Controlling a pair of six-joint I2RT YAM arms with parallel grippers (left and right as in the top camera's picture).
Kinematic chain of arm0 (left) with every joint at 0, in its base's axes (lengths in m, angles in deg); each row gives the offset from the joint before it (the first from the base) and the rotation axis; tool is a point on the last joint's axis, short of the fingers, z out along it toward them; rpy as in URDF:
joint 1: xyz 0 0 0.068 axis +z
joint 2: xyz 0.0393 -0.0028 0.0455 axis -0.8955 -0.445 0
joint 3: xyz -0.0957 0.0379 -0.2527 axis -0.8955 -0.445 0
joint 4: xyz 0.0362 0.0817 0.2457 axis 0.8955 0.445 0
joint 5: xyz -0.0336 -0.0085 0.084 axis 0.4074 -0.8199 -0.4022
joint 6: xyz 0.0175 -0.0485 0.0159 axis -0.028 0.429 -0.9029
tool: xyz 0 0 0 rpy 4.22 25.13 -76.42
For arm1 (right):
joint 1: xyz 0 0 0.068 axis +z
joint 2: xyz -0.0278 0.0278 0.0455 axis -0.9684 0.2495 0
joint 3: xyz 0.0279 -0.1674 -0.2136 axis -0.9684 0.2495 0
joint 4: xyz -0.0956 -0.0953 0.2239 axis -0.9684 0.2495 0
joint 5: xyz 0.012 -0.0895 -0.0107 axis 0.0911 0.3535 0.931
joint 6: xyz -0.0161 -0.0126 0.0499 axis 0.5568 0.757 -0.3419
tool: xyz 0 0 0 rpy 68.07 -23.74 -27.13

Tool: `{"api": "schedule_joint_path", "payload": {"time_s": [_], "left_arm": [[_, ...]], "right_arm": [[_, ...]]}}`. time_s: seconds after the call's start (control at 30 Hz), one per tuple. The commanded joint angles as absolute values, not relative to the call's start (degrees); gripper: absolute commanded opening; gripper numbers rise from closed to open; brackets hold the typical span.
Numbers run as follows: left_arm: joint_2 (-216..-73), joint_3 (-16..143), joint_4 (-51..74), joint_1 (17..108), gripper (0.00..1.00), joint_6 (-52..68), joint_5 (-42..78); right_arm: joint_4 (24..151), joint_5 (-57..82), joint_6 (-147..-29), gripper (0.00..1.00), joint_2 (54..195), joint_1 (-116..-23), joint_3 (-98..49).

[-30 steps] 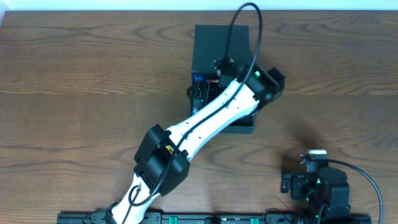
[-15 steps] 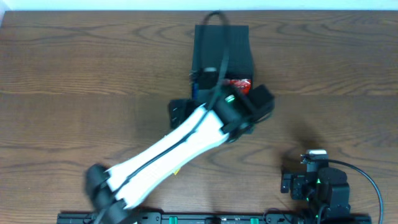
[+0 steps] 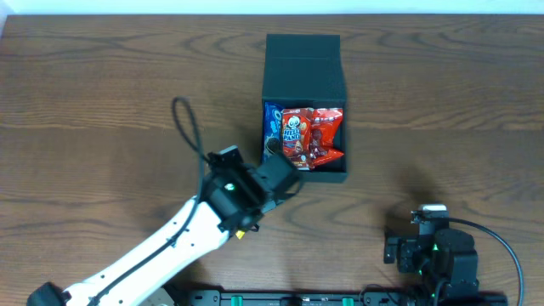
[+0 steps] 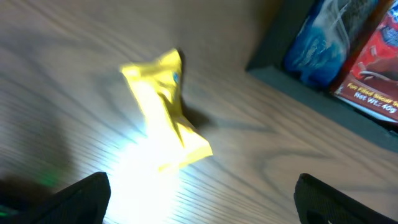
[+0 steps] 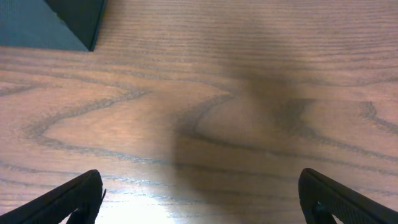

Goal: Pack container
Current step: 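Move the left gripper down to the yellow candy bag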

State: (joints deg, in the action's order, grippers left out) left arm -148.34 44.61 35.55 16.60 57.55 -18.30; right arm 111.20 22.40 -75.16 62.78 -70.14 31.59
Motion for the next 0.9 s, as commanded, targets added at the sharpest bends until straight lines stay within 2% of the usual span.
{"api": "schedule_joint_path", "payload": {"time_s": [0.0,0.2,0.63,0.87], "left_arm": [[-146.9,39.0,30.4,20.7,0.95,60.7,-3.8],[-147.0,32.2,21.4,25.1,0.95,64.0,-1.1],[-147.2,29.7,23.0,28.0,0.95,65.4,-1.8],[-147.2,26.5,23.6,28.0,0.96,65.1,-6.9]], "right_arm": [[111.4,22.4,-74.5,0.99,62.4,-70.6,31.8],[111.4,22.4,-74.5,0.99,62.4,-70.7,31.8],[111.4,22.4,-74.5,0.99,62.4,-70.6,31.8],[111.4,22.4,-74.5,0.99,62.4,-70.6,31.8]]}}
